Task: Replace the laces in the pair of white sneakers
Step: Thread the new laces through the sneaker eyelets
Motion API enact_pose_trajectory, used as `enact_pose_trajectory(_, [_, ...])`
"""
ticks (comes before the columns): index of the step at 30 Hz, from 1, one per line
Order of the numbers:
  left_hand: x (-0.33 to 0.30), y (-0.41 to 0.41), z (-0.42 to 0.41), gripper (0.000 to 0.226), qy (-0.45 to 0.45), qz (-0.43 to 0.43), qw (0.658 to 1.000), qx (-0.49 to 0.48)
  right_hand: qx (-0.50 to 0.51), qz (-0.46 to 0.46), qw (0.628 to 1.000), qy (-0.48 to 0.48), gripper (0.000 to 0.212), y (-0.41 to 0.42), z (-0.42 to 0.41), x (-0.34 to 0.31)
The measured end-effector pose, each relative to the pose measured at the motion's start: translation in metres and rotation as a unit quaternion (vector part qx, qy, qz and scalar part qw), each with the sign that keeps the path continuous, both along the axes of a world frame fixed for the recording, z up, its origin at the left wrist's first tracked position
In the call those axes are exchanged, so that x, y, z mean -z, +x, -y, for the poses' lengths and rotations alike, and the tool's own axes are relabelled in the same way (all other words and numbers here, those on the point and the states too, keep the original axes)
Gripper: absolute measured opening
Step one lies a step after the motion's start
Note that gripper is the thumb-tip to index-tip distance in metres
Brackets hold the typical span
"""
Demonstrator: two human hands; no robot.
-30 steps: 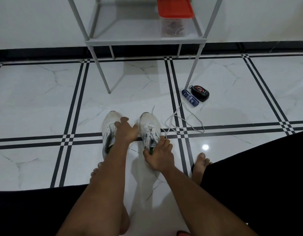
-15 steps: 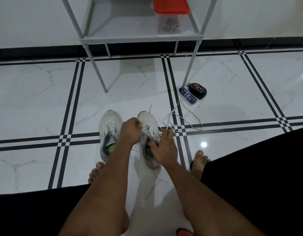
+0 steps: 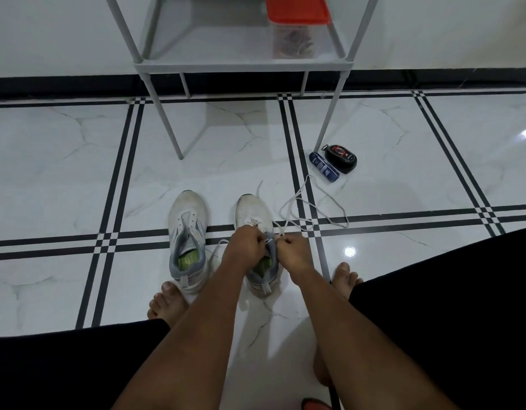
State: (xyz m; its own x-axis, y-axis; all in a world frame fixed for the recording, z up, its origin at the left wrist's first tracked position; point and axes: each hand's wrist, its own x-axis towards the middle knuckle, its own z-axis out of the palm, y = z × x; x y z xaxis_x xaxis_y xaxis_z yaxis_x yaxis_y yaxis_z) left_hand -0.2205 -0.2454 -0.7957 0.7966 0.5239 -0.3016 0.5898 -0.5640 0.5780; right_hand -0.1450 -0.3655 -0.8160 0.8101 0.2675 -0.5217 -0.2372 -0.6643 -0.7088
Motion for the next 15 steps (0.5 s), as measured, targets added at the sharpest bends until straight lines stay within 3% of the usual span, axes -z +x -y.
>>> enact_pose_trajectory(6, [0.0, 0.0, 0.0, 0.033, -0.013, -0.011, 0.998, -0.056, 0.035, -0.058, 0.997, 0.02, 0.03, 0.0, -0.001, 0.004])
enact_pose_trajectory(11, [-0.004, 0.009, 0.004, 0.021, -0.008, -0.037, 0.998, -0.054, 0.002, -0.023, 0.999, 0.031, 0.038, 0.0, 0.004, 0.004])
enact_pose_trajectory(15, [-0.012, 0.018, 0.009, 0.013, 0.026, -0.049, 0.997, -0.057, -0.095, 0.063, 0.993, 0.014, 0.038, 0.003, 0.006, 0.003])
